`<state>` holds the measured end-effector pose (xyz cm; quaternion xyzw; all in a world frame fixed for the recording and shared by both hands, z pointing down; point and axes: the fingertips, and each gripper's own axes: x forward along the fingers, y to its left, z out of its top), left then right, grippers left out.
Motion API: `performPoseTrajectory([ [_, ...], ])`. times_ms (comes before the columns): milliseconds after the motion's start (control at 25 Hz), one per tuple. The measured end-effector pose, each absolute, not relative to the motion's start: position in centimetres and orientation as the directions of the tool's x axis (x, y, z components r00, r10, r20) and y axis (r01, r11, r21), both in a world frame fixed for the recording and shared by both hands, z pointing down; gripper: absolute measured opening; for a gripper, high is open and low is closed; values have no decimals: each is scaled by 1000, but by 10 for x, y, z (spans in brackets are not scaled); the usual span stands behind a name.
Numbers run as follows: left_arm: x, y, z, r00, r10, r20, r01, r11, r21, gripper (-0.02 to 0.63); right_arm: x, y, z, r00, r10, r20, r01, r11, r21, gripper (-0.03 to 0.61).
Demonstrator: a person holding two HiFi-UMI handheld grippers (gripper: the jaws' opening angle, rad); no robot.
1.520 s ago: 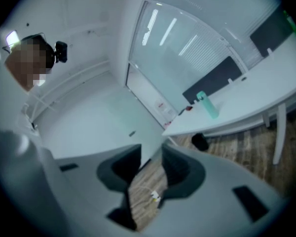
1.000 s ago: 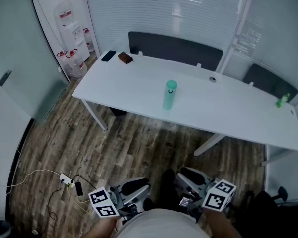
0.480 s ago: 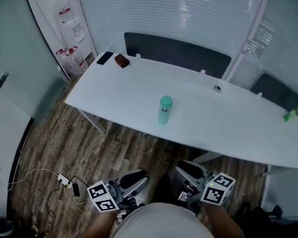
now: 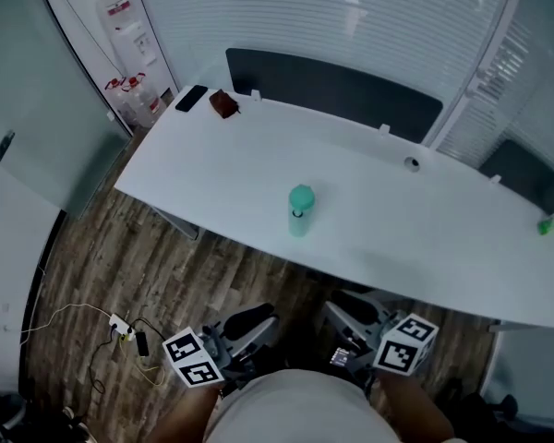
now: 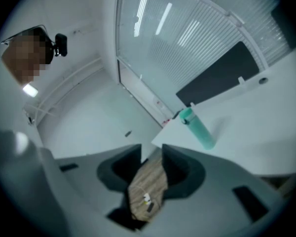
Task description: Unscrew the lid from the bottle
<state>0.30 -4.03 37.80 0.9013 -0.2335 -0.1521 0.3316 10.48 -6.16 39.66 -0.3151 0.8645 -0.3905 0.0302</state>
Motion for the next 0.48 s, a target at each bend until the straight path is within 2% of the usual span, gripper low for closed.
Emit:
performPoseTrajectory([
  [480, -11, -80, 386, 885, -455, -96, -275, -679, 680, 98, 95, -89, 405, -747, -627, 221, -568, 428, -703, 126],
])
